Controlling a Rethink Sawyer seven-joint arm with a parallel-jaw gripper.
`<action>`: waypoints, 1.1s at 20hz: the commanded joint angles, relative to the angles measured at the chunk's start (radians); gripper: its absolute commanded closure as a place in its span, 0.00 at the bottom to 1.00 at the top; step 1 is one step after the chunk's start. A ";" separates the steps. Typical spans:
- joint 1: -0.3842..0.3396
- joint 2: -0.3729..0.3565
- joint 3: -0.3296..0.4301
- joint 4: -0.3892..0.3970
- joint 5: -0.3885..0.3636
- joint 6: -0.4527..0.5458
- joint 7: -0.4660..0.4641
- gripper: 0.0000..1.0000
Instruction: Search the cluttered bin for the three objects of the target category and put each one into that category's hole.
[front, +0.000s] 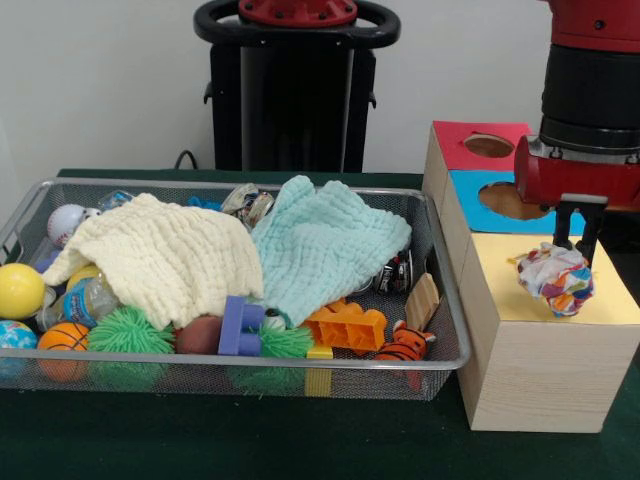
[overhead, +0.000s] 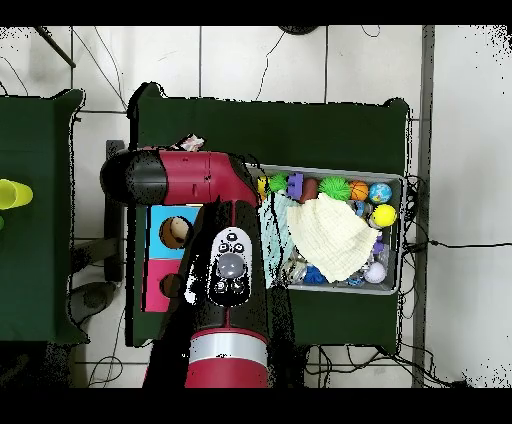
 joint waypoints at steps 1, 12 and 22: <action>-0.012 0.000 0.015 0.143 0.025 -0.008 0.199 1.00; -0.010 0.003 0.022 0.182 0.027 -0.046 0.201 1.00; 0.006 -0.008 0.025 0.204 0.038 -0.059 0.214 1.00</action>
